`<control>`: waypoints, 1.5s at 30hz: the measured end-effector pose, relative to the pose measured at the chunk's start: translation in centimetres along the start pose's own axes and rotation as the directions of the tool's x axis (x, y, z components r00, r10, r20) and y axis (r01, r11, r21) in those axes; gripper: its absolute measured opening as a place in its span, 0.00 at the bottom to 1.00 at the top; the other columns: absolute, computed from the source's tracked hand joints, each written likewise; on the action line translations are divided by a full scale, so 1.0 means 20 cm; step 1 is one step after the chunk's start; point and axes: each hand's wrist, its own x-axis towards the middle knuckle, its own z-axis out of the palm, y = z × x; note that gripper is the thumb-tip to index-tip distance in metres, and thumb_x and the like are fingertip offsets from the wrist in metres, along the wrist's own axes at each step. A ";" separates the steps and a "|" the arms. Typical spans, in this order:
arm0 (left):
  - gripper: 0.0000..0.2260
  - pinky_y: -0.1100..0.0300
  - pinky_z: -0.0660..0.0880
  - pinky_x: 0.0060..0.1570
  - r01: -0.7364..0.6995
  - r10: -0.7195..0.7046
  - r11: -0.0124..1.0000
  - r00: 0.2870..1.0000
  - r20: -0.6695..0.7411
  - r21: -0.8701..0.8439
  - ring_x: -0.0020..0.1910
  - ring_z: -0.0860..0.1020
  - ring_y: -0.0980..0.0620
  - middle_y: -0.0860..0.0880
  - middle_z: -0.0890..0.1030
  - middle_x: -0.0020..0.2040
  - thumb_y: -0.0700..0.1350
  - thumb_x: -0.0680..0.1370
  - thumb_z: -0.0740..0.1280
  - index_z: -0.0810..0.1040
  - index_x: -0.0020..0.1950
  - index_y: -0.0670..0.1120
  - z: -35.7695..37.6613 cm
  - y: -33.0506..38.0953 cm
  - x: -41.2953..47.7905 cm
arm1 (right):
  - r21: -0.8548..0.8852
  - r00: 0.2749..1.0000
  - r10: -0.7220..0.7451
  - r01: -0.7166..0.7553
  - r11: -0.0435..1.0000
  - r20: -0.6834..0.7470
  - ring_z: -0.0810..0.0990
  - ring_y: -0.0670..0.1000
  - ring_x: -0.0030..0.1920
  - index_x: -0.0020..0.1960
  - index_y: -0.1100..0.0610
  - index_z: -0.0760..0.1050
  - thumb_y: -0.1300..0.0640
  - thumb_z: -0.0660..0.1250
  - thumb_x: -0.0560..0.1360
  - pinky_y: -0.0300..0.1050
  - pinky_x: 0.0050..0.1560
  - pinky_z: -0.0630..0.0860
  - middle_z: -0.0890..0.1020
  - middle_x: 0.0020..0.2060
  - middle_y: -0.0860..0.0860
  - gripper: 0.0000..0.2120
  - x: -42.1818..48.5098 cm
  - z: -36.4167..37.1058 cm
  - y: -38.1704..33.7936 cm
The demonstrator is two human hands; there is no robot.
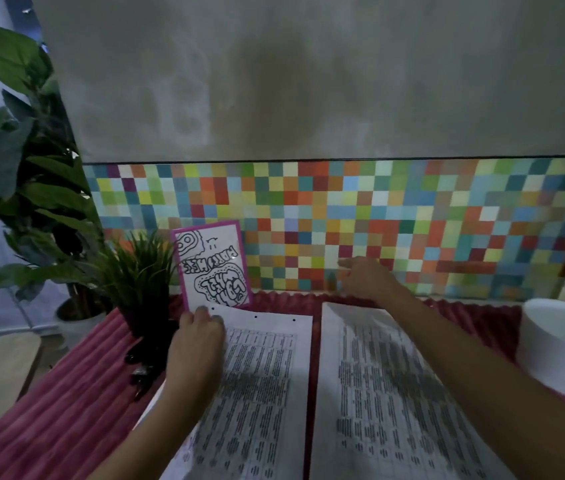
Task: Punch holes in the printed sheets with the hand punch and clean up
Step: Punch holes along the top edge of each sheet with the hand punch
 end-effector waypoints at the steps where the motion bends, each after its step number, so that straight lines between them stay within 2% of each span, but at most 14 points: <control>1: 0.08 0.53 0.78 0.50 -0.042 0.043 0.998 0.999 0.013 -0.050 0.54 0.74 0.45 0.44 0.77 0.53 0.38 0.75 0.67 0.79 0.53 0.41 0.01 0.10 0.03 | -0.021 1.000 0.011 -0.012 1.000 -0.020 0.78 0.58 0.60 0.61 0.61 0.79 0.55 0.65 0.76 0.51 0.60 0.76 0.80 0.59 0.57 0.17 -0.01 -0.03 0.08; 3: 0.12 0.54 0.74 0.61 -0.033 0.048 0.959 0.998 0.048 -0.280 0.61 0.72 0.47 0.46 0.76 0.60 0.39 0.79 0.62 0.76 0.62 0.43 0.03 0.32 0.09 | -0.027 0.999 0.034 -0.035 0.999 -0.037 0.82 0.57 0.47 0.43 0.60 0.83 0.58 0.65 0.74 0.50 0.51 0.80 0.83 0.42 0.56 0.10 -0.05 -0.03 0.20; 4: 0.13 0.55 0.72 0.63 -0.012 0.049 0.925 0.995 0.088 -0.380 0.61 0.72 0.49 0.48 0.75 0.62 0.39 0.79 0.62 0.75 0.63 0.44 0.04 0.43 0.12 | -0.039 0.999 0.036 -0.037 0.999 -0.021 0.82 0.56 0.43 0.40 0.60 0.83 0.60 0.64 0.72 0.49 0.48 0.81 0.84 0.40 0.56 0.10 -0.06 -0.01 0.24; 8: 0.08 0.67 0.69 0.46 0.059 0.050 0.850 0.980 0.193 -0.524 0.46 0.72 0.56 0.48 0.78 0.58 0.42 0.81 0.63 0.76 0.58 0.43 0.14 0.78 0.21 | -0.001 1.000 0.023 -0.023 1.000 -0.002 0.81 0.51 0.38 0.44 0.57 0.84 0.58 0.65 0.69 0.48 0.42 0.82 0.83 0.37 0.52 0.09 -0.08 0.14 0.31; 11: 0.11 0.64 0.71 0.49 0.173 -0.038 0.842 0.964 0.264 -0.511 0.52 0.75 0.53 0.46 0.77 0.59 0.46 0.80 0.64 0.76 0.59 0.41 0.22 0.86 0.23 | -0.047 0.995 -0.010 0.006 0.999 -0.095 0.80 0.52 0.45 0.49 0.57 0.82 0.53 0.66 0.73 0.46 0.46 0.79 0.79 0.49 0.53 0.10 -0.08 0.24 0.29; 14: 0.11 0.64 0.68 0.44 0.107 -0.059 0.865 0.992 0.113 -0.491 0.49 0.79 0.49 0.44 0.80 0.52 0.47 0.74 0.73 0.79 0.50 0.41 0.31 0.86 0.23 | -0.101 0.987 -0.007 -0.010 0.995 -0.162 0.76 0.56 0.54 0.54 0.56 0.80 0.50 0.64 0.75 0.50 0.54 0.76 0.74 0.57 0.54 0.13 -0.06 0.31 0.30; 16: 0.12 0.67 0.61 0.47 0.121 -0.069 0.863 0.990 0.123 -0.490 0.52 0.76 0.50 0.45 0.79 0.55 0.48 0.78 0.68 0.78 0.55 0.41 0.33 0.86 0.20 | -0.134 0.980 -0.002 -0.025 0.991 -0.197 0.74 0.57 0.58 0.58 0.55 0.78 0.49 0.63 0.76 0.51 0.57 0.73 0.74 0.59 0.54 0.15 -0.07 0.34 0.30; 22: 0.08 0.69 0.62 0.43 0.179 -0.139 0.799 0.984 0.113 -0.574 0.45 0.70 0.57 0.48 0.78 0.52 0.44 0.79 0.67 0.79 0.55 0.42 0.36 0.85 0.21 | -0.129 0.961 -0.026 -0.010 0.992 -0.275 0.69 0.56 0.65 0.63 0.51 0.76 0.49 0.62 0.78 0.52 0.64 0.66 0.72 0.65 0.51 0.16 -0.11 0.37 0.31; 25: 0.04 0.72 0.60 0.34 0.208 -0.176 0.773 0.978 0.112 -0.599 0.41 0.70 0.56 0.49 0.77 0.48 0.43 0.78 0.68 0.80 0.49 0.44 0.38 0.84 0.21 | -0.066 0.952 -0.022 0.002 0.998 -0.306 0.69 0.55 0.64 0.60 0.51 0.77 0.50 0.64 0.77 0.52 0.63 0.67 0.73 0.63 0.50 0.14 -0.11 0.36 0.31; 29: 0.04 0.63 0.66 0.41 0.155 -0.154 0.703 0.986 0.063 -0.695 0.43 0.74 0.52 0.48 0.79 0.45 0.42 0.76 0.69 0.81 0.49 0.44 0.39 0.84 0.22 | 0.005 0.930 -0.037 0.042 0.999 -0.365 0.71 0.52 0.58 0.55 0.52 0.79 0.52 0.66 0.76 0.51 0.59 0.69 0.74 0.57 0.49 0.09 -0.12 0.34 0.31; 32: 0.01 0.57 0.72 0.43 0.151 -0.207 0.588 0.978 0.032 -0.795 0.42 0.77 0.49 0.48 0.80 0.42 0.39 0.76 0.69 0.80 0.47 0.42 0.38 0.85 0.23 | 0.066 0.913 -0.060 0.095 0.993 -0.404 0.73 0.53 0.52 0.49 0.54 0.81 0.55 0.70 0.73 0.50 0.51 0.73 0.74 0.49 0.49 0.06 -0.11 0.30 0.32; 36: 0.06 0.63 0.73 0.39 0.163 -0.240 0.394 0.968 0.070 -0.905 0.36 0.77 0.51 0.49 0.79 0.35 0.37 0.76 0.70 0.75 0.40 0.44 0.36 0.84 0.24 | 0.194 0.929 -0.052 0.132 0.972 -0.367 0.75 0.54 0.47 0.41 0.55 0.81 0.57 0.74 0.70 0.44 0.44 0.71 0.73 0.44 0.49 0.02 -0.09 0.23 0.34; 40: 0.07 0.59 0.76 0.44 0.142 -0.244 0.292 0.967 0.070 -0.946 0.37 0.79 0.51 0.50 0.81 0.36 0.37 0.75 0.71 0.77 0.39 0.47 0.38 0.82 0.25 | 0.213 0.929 -0.040 0.126 0.969 -0.368 0.74 0.53 0.49 0.49 0.53 0.84 0.56 0.71 0.73 0.42 0.44 0.68 0.72 0.46 0.51 0.06 -0.08 0.20 0.34; 45: 0.07 0.62 0.76 0.46 0.077 -0.185 0.277 0.982 0.026 -0.958 0.44 0.81 0.50 0.49 0.82 0.43 0.35 0.77 0.67 0.81 0.52 0.43 0.38 0.83 0.25 | 0.184 0.903 -0.122 0.213 0.960 -0.411 0.73 0.54 0.47 0.55 0.54 0.83 0.57 0.70 0.74 0.47 0.46 0.74 0.70 0.45 0.52 0.11 -0.08 0.22 0.31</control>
